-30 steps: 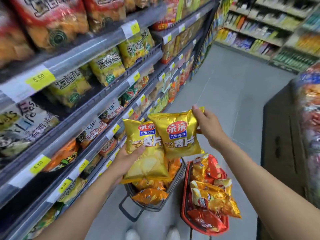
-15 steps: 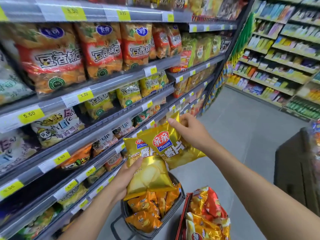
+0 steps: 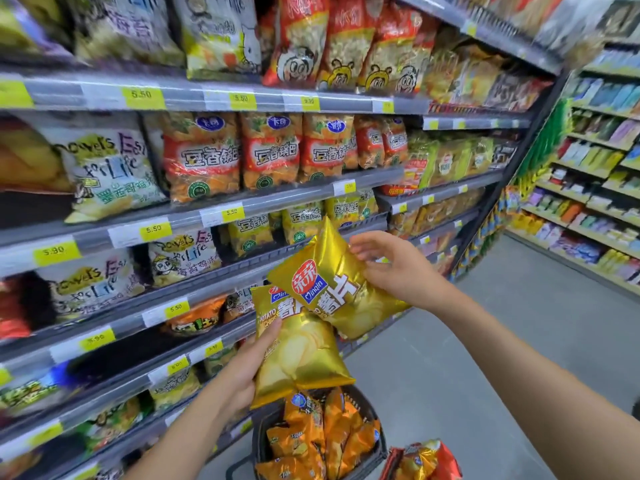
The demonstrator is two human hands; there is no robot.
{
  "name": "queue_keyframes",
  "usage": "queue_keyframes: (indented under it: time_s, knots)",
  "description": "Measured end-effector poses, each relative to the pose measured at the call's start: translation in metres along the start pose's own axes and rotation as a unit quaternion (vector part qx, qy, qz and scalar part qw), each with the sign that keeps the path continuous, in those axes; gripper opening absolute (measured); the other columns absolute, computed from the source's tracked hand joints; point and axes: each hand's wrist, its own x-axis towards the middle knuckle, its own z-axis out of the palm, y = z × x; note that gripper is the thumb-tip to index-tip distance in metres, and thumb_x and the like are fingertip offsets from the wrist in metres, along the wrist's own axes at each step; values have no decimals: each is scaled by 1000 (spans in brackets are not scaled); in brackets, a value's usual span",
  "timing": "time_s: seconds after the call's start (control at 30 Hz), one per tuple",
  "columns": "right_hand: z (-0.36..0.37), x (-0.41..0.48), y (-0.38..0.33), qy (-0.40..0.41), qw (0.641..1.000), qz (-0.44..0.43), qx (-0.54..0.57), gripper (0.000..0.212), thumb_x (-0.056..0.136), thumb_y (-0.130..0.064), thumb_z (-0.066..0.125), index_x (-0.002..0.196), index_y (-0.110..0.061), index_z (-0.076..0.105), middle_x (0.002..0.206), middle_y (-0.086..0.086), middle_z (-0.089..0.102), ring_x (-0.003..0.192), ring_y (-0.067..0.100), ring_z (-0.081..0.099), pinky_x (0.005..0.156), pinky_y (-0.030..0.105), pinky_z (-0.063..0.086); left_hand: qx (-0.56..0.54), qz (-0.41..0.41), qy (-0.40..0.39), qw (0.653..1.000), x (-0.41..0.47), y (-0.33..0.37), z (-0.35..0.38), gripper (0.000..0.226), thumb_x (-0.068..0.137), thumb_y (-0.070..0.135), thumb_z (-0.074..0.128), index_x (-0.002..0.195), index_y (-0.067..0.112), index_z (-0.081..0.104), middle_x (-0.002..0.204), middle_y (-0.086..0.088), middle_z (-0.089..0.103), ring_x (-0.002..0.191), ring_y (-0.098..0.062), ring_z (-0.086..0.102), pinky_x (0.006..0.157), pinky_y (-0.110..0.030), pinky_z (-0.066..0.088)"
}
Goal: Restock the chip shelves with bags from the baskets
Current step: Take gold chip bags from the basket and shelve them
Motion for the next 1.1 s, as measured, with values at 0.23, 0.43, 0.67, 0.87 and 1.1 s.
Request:
queue_keyframes:
  time_s: [0.23, 0.43, 0.67, 0.87, 1.1]
  knots:
    - [-3, -8, -10, 9, 991, -124, -52, 41, 94, -17, 73, 118, -48, 63, 126, -16, 60, 121, 1, 57, 104, 33, 52, -35, 40, -1, 999, -30, 7, 0, 93, 64, 61, 93, 141, 20, 60, 131, -18, 71, 121, -39, 68, 112, -61, 45]
    - [0, -23, -35, -120, 979, -134, -93, 69, 86, -58, 73, 148, -50, 44, 154, -27, 38, 140, -7, 38, 115, 29, 37, -57, 66, 56, 995, -74, 13, -3, 73, 79, 53, 76, 141, 20, 60, 127, -17, 73, 114, -38, 72, 97, -53, 56]
    - [30, -28, -72, -152, 946, -208, -195, 105, 74, -60, 83, 147, -70, 8, 151, -33, 27, 135, -5, 35, 111, 34, 43, -67, 119, 100, 986, -131, 22, -32, 85, 72, 56, 86, 143, 18, 58, 128, -19, 72, 115, -40, 71, 92, -54, 59]
    - [75, -30, -114, -151, 941, -258, -159, 102, 76, -57, 83, 142, -76, 7, 148, -33, 33, 132, 3, 45, 103, 40, 51, -68, 161, 164, 971, -195, 32, -68, 66, 83, 48, 73, 140, 17, 59, 123, -18, 74, 109, -38, 74, 81, -50, 63]
    - [154, -53, -192, -167, 928, -316, -104, 100, 78, -53, 83, 140, -76, 8, 146, -31, 36, 135, 4, 44, 105, 43, 49, -68, 205, 247, 945, -302, 36, -132, 68, 80, 49, 74, 139, 18, 59, 122, -17, 75, 109, -38, 74, 89, -55, 60]
